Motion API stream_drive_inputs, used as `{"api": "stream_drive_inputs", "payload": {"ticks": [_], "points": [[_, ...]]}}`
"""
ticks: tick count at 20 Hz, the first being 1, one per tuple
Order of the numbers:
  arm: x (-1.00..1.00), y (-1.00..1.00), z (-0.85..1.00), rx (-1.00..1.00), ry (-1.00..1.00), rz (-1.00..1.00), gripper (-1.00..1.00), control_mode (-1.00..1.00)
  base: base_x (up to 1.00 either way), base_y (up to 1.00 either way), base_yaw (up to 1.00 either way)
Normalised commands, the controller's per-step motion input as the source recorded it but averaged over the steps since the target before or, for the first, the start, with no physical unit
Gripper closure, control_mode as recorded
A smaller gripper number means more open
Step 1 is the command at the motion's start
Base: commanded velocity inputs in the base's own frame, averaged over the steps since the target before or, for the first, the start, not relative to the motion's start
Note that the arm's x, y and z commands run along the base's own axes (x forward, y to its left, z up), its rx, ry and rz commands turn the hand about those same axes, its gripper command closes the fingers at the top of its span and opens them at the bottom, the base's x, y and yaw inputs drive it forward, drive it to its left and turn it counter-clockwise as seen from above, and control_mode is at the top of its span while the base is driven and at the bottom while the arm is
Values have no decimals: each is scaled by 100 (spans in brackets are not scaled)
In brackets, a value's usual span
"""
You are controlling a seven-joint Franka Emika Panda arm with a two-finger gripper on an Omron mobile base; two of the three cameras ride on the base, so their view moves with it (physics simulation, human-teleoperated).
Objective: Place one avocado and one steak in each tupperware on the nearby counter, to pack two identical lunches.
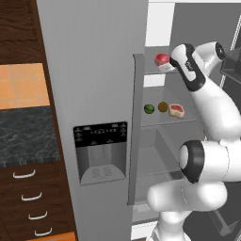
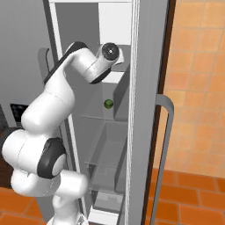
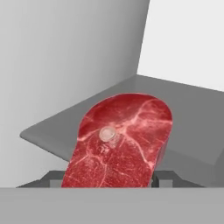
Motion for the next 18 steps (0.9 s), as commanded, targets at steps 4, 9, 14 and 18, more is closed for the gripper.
{"api": "stream_drive_inputs", "payload": {"ticks": [4, 9, 14, 18], "points": [[-100, 0, 31, 0, 0, -12, 100, -100, 0, 0, 0], [-100, 0, -2, -5, 1, -3, 100, -100, 0, 0, 0], [-100, -1, -71, -15, 19, -8, 100, -100, 0, 0, 0], [-100, -8, -84, -14, 30, -10, 100, -100, 0, 0, 0]]}}
